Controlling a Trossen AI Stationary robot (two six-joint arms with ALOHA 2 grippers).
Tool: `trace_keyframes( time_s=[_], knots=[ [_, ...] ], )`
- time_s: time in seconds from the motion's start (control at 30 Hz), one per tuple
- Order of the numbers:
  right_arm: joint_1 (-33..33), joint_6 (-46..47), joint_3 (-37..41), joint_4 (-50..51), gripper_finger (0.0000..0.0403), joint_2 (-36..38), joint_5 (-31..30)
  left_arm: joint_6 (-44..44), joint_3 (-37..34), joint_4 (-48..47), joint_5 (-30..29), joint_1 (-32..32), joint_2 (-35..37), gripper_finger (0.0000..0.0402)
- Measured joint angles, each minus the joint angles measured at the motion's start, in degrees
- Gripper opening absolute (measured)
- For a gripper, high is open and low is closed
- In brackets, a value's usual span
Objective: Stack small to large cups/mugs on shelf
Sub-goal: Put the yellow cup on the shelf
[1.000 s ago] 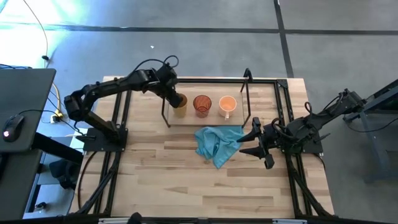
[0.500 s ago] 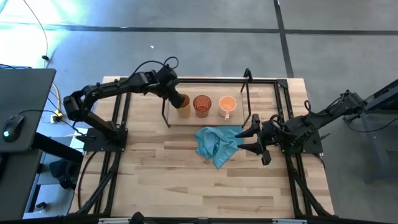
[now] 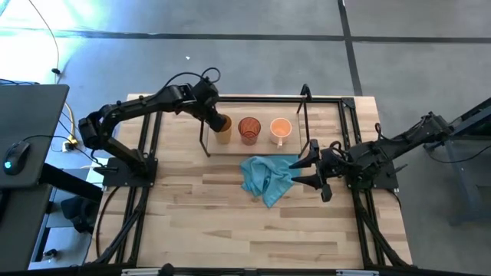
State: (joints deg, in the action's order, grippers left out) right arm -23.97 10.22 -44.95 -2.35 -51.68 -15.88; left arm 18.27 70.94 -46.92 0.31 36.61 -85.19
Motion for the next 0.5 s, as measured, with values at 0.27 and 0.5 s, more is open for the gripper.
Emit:
trace_keyframes(
  time_s=[0.27, 0.5],
  knots=[
    [0.0, 0.0, 0.0, 0.0, 0.017, 0.0, 0.0, 0.2, -0.1, 0.4, -1.0, -0.7, -0.1, 0.0],
    [0.0, 0.7, 0.0, 0.0, 0.017, 0.0, 0.0, 0.2, -0.2, 0.4, -1.4, -0.7, -0.1, 0.0]
  ],
)
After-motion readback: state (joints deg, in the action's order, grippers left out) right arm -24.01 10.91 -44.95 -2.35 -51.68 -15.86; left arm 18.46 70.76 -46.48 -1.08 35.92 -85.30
